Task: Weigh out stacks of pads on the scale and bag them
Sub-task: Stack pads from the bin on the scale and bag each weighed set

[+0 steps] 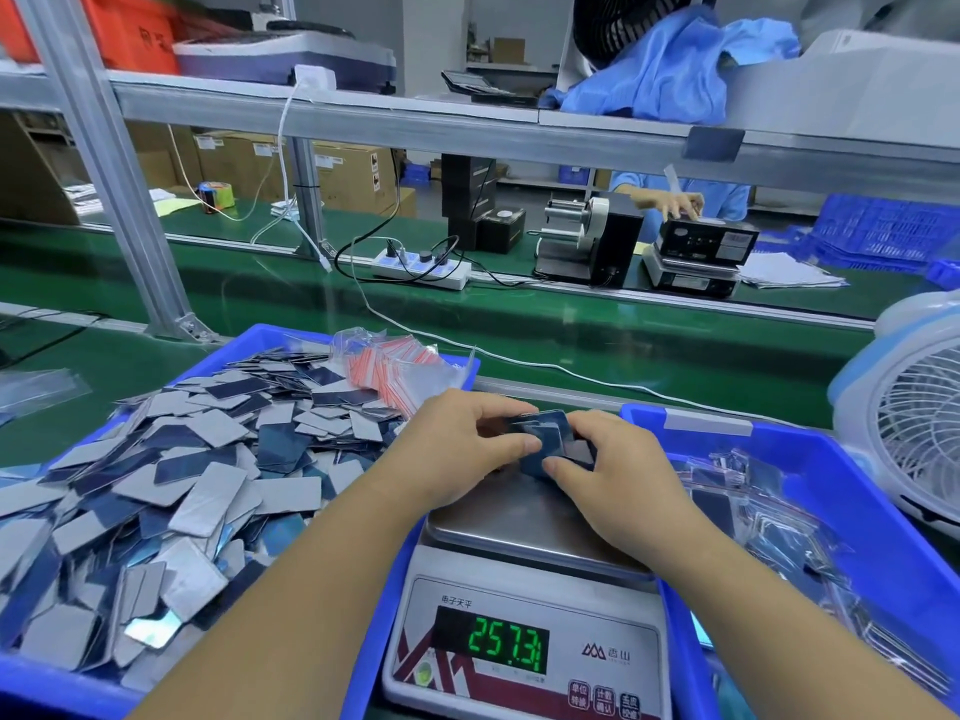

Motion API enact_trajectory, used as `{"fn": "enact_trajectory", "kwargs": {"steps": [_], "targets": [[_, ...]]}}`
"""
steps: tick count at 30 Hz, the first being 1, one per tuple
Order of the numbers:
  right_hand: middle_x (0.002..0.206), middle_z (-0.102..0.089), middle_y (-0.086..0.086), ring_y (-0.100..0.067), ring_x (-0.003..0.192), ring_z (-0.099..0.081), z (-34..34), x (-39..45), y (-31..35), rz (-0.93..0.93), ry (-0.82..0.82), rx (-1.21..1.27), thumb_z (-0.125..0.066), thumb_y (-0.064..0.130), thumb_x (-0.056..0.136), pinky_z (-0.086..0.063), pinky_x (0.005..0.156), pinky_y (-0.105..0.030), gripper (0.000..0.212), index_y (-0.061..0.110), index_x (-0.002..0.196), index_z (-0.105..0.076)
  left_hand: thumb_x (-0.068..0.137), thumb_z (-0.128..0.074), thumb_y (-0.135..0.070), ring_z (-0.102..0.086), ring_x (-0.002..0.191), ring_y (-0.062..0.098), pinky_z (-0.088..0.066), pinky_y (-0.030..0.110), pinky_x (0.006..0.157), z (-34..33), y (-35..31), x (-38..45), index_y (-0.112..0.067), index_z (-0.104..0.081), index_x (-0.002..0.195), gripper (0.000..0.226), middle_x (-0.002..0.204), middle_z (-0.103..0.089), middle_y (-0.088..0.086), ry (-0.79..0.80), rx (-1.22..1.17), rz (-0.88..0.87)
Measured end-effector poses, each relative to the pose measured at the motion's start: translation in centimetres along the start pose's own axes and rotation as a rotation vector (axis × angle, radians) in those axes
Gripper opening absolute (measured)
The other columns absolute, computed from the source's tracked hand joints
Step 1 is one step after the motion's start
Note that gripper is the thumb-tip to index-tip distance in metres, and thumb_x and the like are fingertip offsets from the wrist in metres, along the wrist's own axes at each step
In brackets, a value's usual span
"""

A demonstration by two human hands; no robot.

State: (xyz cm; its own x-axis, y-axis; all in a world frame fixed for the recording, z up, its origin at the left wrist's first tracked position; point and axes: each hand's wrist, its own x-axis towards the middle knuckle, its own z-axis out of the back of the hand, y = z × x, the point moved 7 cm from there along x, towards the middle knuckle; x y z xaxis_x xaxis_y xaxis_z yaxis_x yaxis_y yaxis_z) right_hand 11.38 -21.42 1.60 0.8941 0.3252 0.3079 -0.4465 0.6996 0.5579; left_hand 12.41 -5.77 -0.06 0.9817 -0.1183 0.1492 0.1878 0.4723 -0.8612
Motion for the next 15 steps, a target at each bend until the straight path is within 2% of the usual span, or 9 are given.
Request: {"fn": "enact_trajectory", "kwargs": {"steps": [2,3,5,7,8,10,13,15], "targets": [[0.073,-0.051,0.017,0.014,0.078,-0.047,0.5,0.0,0.0,0.01,-0.016,-0.038,-0.07,0.018,0.084,-0.033,0.065,-0.005,0.033,0.04,0.071,-0.05,0.086,-0.076,-0.034,-0.06,0.078,-0.011,-0.043,0.007,0.071,0.3,-0.7,-0.3,-0.039,-0.071,0.119,0.033,0.085,-0.067,-0.035,-0.023,0.081,-0.045],[0.072,-0.051,0.016,0.012,0.076,-0.047,0.6,0.0,0.0,0.013,-0.015,-0.065,-0.07,0.018,0.084,-0.033,0.064,-0.006,0.037,0.04,0.068,-0.045,0.087,-0.075,-0.035,-0.059,0.082,-0.01,-0.042,0.006,0.072,0.5,-1.0,-0.4,-0.041,-0.069,0.12,0.034,0.09,-0.065,-0.036,-0.034,0.073,-0.084],[0.079,-0.054,0.014,0.002,0.077,-0.047,0.5,0.0,0.2,0.025,0.011,-0.116,-0.068,0.021,0.085,-0.033,0.062,-0.01,0.028,0.039,0.074,-0.049,0.09,-0.071,-0.032,-0.057,0.092,-0.006,-0.04,0.006,0.077,0.6,-2.0,-0.7,-0.043,-0.068,0.119,0.032,0.105,-0.064,-0.031,-0.053,0.024,-0.195],[0.085,-0.055,0.012,-0.007,0.079,-0.046,0.3,0.0,0.5,0.037,0.027,-0.148,-0.068,0.022,0.085,-0.031,0.062,-0.018,0.016,0.034,0.088,-0.057,0.09,-0.069,-0.027,-0.057,0.094,-0.008,-0.037,0.004,0.078,0.2,-3.0,-1.0,-0.037,-0.072,0.116,0.027,0.107,-0.066,-0.023,-0.062,-0.014,-0.288],[0.084,-0.053,0.014,-0.009,0.08,-0.046,0.2,0.0,0.7,0.055,0.029,-0.154,-0.068,0.021,0.085,-0.029,0.063,-0.019,0.017,0.032,0.09,-0.056,0.09,-0.069,-0.023,-0.058,0.094,-0.008,-0.037,0.003,0.077,-0.1,-3.3,-1.0,-0.033,-0.075,0.112,0.025,0.103,-0.067,-0.021,-0.064,-0.035,-0.309],[0.082,-0.049,0.017,-0.01,0.082,-0.046,-0.1,-0.1,1.1,0.087,0.03,-0.14,-0.068,0.02,0.084,-0.032,0.065,-0.017,0.021,0.033,0.089,-0.052,0.089,-0.072,-0.013,-0.061,0.089,-0.005,-0.04,0.006,0.075,-0.3,-3.5,-0.7,-0.029,-0.078,0.099,0.02,0.094,-0.069,-0.016,-0.084,-0.079,-0.303],[0.095,-0.059,0.012,-0.009,0.089,-0.049,-0.3,-0.1,1.0,0.074,0.037,-0.095,-0.068,0.022,0.087,-0.032,0.07,-0.018,0.019,0.028,0.105,-0.064,0.087,-0.074,-0.008,-0.063,0.079,-0.002,-0.044,0.008,0.071,0.5,-2.5,-0.2,-0.03,-0.077,0.082,0.023,0.084,-0.072,-0.011,-0.125,-0.209,-0.195],[0.098,-0.061,0.009,-0.01,0.089,-0.05,-0.4,0.0,0.6,0.062,0.043,-0.086,-0.067,0.023,0.089,-0.031,0.069,-0.019,0.017,0.025,0.106,-0.064,0.087,-0.075,-0.01,-0.064,0.075,-0.001,-0.047,0.009,0.068,0.7,-1.6,-0.1,-0.028,-0.079,0.078,0.02,0.08,-0.075,-0.011,-0.114,-0.297,-0.106]]}}
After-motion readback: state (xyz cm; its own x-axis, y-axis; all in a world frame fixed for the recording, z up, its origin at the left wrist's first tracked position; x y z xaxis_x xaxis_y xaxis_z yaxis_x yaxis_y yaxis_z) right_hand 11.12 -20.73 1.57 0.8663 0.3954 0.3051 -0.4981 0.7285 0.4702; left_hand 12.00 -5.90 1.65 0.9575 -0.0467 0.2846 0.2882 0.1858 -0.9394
